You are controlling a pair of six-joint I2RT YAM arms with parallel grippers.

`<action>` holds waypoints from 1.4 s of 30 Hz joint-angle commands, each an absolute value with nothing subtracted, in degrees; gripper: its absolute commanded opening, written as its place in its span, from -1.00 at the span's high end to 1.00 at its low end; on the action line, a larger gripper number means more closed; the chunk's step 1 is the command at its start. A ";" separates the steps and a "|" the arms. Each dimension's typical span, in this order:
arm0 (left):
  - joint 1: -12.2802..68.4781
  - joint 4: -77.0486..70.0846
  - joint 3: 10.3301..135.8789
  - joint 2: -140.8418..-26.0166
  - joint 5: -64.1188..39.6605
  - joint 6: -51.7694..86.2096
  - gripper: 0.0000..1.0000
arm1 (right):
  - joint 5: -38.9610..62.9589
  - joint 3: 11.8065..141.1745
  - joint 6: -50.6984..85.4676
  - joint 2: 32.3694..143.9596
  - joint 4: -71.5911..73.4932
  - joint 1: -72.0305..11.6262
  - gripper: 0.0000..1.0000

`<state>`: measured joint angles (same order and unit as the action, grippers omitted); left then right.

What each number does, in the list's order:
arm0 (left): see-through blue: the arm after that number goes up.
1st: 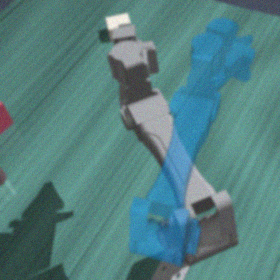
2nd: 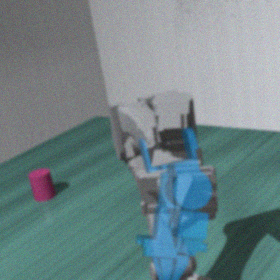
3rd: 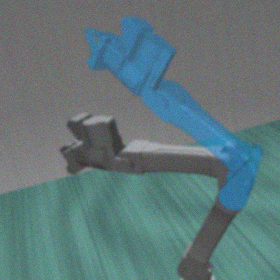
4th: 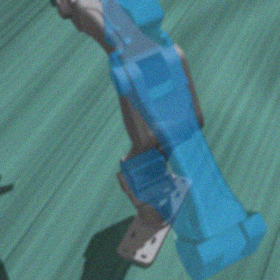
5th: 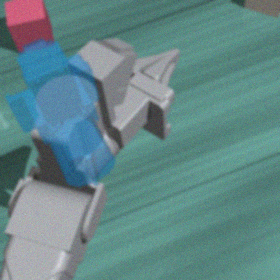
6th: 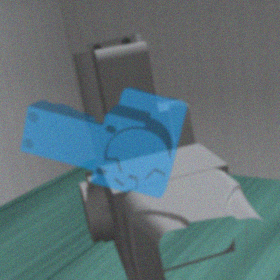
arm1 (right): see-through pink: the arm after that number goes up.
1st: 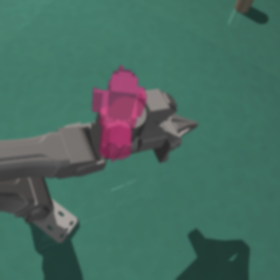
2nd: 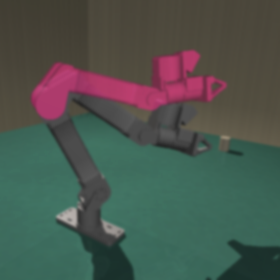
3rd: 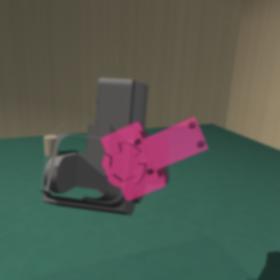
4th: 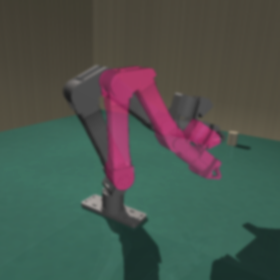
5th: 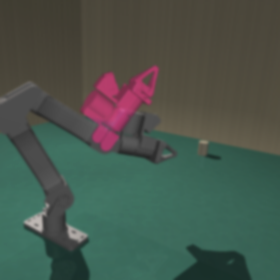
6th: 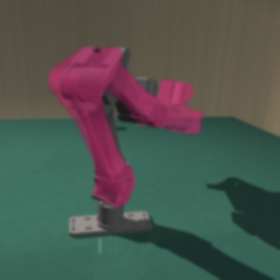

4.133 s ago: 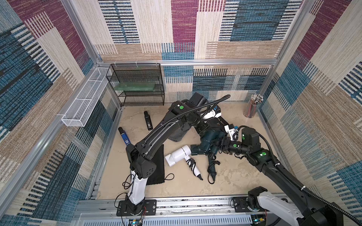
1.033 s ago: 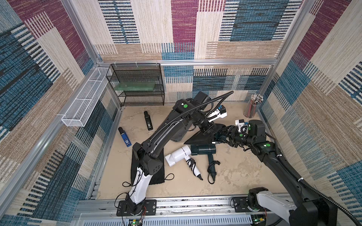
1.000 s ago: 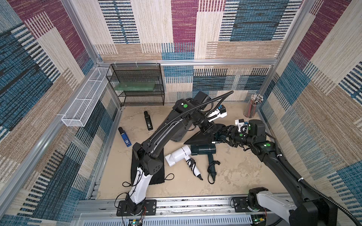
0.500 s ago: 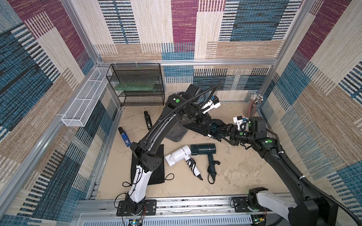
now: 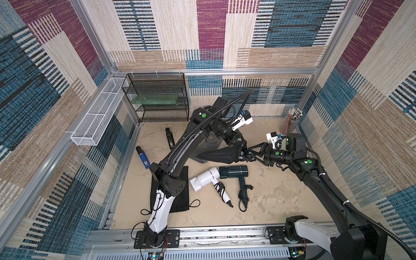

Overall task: Pack away hair dryers
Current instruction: Place the hair dryer in the drawstring bag.

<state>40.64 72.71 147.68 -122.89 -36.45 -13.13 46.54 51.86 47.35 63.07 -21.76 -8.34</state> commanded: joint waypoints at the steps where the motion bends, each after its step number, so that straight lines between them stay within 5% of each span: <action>1: 40.68 71.49 148.65 -123.21 -39.28 -11.50 1.00 | 47.99 51.06 47.88 62.13 -17.28 -8.44 -0.25; 21: 42.12 68.92 145.44 -121.19 -43.20 -6.50 1.00 | 41.32 43.75 55.66 60.01 -0.83 -17.53 0.17; 36: 42.71 67.06 142.56 -118.13 -37.05 -4.04 1.00 | 32.29 45.89 51.93 58.23 -6.87 -19.71 0.13; 42: 42.71 66.97 142.82 -117.73 -36.43 -3.61 1.00 | 28.81 48.15 48.70 56.94 -11.86 -19.69 -0.04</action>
